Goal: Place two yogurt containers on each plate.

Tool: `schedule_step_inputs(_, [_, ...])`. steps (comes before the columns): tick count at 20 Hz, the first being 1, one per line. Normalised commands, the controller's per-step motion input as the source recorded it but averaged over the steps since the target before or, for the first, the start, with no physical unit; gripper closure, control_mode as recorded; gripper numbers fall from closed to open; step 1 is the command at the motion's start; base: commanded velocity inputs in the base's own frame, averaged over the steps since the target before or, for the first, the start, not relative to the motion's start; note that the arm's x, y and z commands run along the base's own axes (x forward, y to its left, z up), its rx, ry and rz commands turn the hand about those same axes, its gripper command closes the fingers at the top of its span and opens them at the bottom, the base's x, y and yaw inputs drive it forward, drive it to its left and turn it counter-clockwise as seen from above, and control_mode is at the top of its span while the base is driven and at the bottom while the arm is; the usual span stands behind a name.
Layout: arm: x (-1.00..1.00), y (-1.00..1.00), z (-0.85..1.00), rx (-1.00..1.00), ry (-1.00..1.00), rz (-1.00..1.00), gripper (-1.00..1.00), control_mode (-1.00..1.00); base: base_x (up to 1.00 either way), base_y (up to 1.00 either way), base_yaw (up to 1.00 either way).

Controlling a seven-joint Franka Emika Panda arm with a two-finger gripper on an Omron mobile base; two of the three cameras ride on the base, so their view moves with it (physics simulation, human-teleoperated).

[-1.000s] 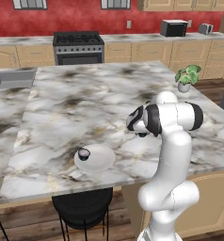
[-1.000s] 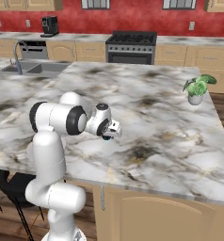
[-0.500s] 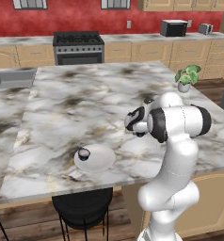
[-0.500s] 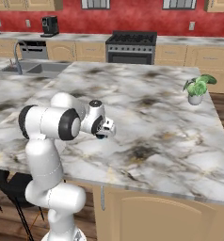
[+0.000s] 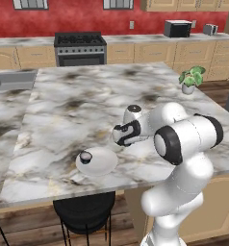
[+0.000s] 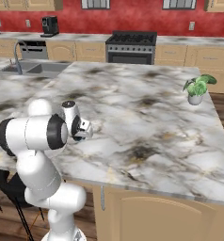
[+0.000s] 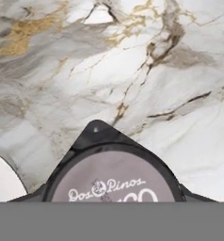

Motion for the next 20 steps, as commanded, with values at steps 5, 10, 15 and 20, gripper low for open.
schedule_step_inputs(5, [-0.31, 0.9, 0.03, 0.0, 0.18, 0.03, 1.0, -1.0, 0.0, 0.0, 0.0])
schedule_step_inputs(10, [-0.04, 0.24, -0.07, 0.0, 0.17, 0.01, 1.0, -1.0, 0.0, 0.0, 0.0])
schedule_step_inputs(15, [0.0, 0.04, -0.28, 0.0, 0.02, 0.0, 1.0, -1.0, 0.0, 0.0, 0.0])
schedule_step_inputs(20, [-0.11, 0.01, -0.08, 0.0, 0.0, 0.0, 1.0, -1.0, 0.0, 0.0, 0.0])
